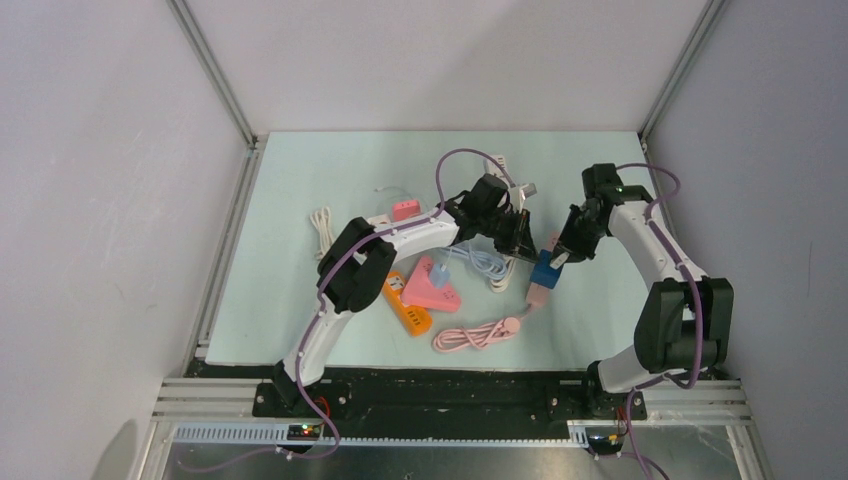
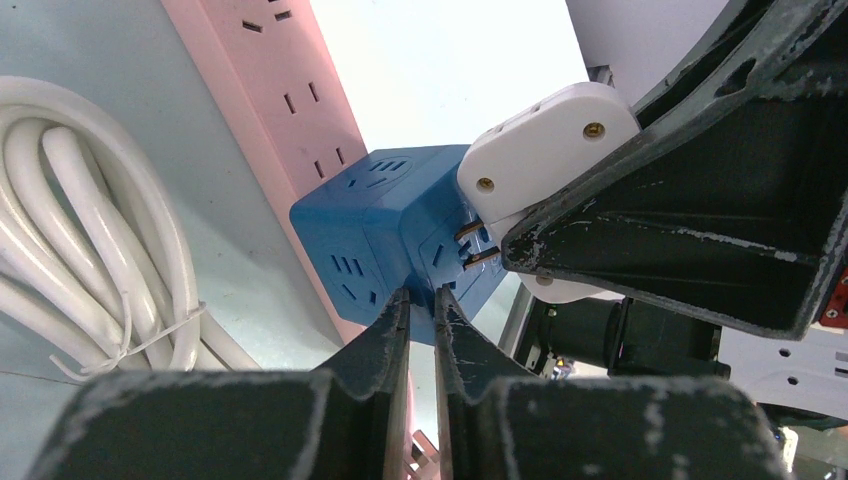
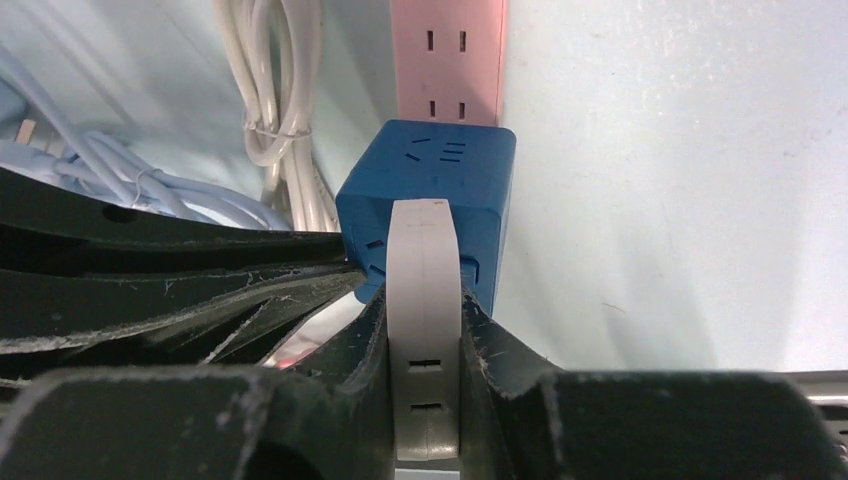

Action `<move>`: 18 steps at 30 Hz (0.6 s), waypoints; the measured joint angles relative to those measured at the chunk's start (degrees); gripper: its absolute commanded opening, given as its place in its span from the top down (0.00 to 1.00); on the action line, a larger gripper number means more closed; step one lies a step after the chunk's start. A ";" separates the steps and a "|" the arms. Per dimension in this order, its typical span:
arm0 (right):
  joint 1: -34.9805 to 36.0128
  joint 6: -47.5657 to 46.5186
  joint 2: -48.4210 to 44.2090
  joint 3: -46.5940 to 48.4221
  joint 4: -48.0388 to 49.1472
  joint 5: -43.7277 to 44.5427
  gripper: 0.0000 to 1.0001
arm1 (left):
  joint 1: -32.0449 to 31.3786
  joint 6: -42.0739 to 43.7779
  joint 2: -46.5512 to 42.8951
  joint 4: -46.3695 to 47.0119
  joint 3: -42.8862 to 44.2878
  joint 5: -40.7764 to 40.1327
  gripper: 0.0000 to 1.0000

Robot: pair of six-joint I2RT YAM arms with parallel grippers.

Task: Insert the plug
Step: Insert the plug into the socket.

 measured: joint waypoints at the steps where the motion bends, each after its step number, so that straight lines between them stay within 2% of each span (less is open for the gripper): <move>1: 0.52 0.33 0.31 0.42 -0.37 0.83 1.00 | 0.00 0.00 0.00 0.00 0.00 -0.02 0.84; 10: 5.01 3.87 2.91 3.82 -3.76 8.17 1.00 | 0.00 0.22 0.20 -0.61 0.46 -0.02 0.84; 18: 6.12 6.01 3.06 4.17 -4.15 10.12 1.00 | 0.00 0.46 0.28 -0.90 0.72 -0.02 0.84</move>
